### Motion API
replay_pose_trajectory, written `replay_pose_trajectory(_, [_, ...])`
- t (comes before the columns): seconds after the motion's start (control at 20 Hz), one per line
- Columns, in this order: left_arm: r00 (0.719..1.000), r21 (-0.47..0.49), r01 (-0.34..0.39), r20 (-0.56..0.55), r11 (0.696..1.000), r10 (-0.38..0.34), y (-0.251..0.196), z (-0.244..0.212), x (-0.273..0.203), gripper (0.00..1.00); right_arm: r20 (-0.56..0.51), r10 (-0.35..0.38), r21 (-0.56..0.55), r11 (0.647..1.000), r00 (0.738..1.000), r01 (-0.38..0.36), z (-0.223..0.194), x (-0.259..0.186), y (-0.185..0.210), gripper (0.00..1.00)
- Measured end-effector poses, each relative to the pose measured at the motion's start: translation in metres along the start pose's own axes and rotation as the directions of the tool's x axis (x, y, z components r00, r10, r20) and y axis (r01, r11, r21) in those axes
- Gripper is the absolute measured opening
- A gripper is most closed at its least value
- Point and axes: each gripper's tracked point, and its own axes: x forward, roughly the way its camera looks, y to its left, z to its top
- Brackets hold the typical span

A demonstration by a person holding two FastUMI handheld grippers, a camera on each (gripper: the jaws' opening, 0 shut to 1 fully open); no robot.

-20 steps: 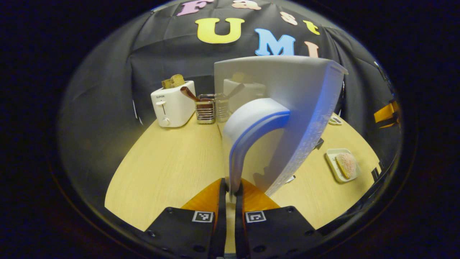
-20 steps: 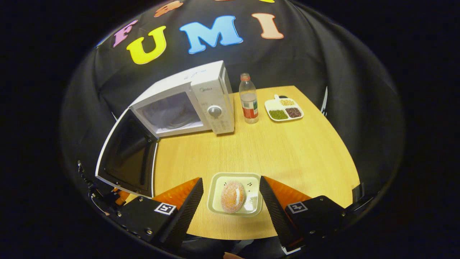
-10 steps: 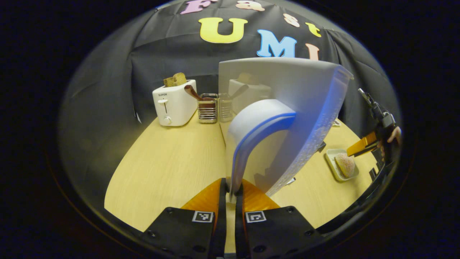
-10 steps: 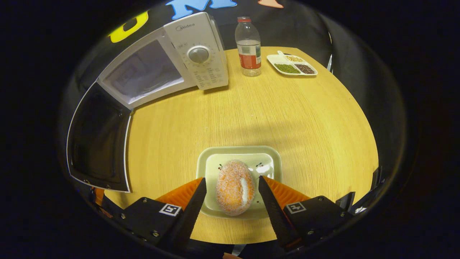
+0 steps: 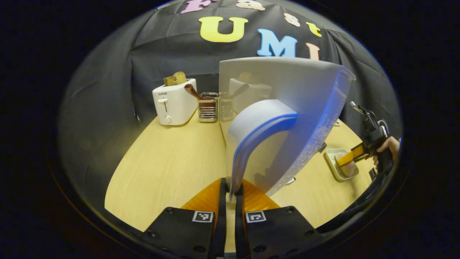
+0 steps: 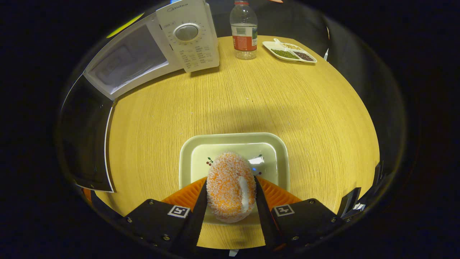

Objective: Open the microwave oven with the left hand, put the food in, and close the microwave oven.

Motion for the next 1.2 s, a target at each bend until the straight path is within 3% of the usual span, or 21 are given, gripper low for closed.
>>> replay_pose_trajectory(0.15, [1.0, 0.002, 0.0, 0.004, 1.0, 0.0, 0.0, 0.001, 0.0, 0.2, 0.025, 0.043, 0.019, 0.999, 0.999, -0.044, 0.004, -0.008, 0.013, 0.7])
replay_pose_trajectory(0.2, [1.0, 0.001, 0.0, 0.0, 1.0, 0.0, 0.0, 0.0, 0.0, 0.17, 0.033, 0.067, 0.037, 0.997, 0.997, -0.068, 0.009, -0.012, 0.02, 0.7])
replay_pose_trajectory(0.35, [1.0, 0.001, -0.001, 0.001, 1.0, 0.001, -0.001, 0.0, 0.0, 0.18, 0.084, 0.156, 0.106, 0.981, 0.984, -0.164, 0.03, -0.03, 0.051, 0.7])
replay_pose_trajectory(0.65, [1.0, 0.004, 0.004, 0.0, 1.0, -0.004, 0.0, 0.0, -0.001, 0.18, 0.257, 0.31, 0.201, 0.909, 0.916, -0.364, 0.107, -0.049, 0.138, 0.69])
replay_pose_trajectory(1.05, [1.0, 0.007, 0.02, 0.003, 1.0, -0.02, 0.007, -0.001, -0.002, 0.19, 0.388, 0.36, 0.269, 0.836, 0.848, -0.478, 0.17, -0.022, 0.231, 0.69])
replay_pose_trajectory(1.2, [1.0, 0.013, 0.023, -0.001, 1.0, -0.023, 0.007, 0.0, -0.003, 0.18, 0.452, 0.353, 0.235, 0.839, 0.82, -0.491, 0.199, -0.012, 0.255, 0.69])
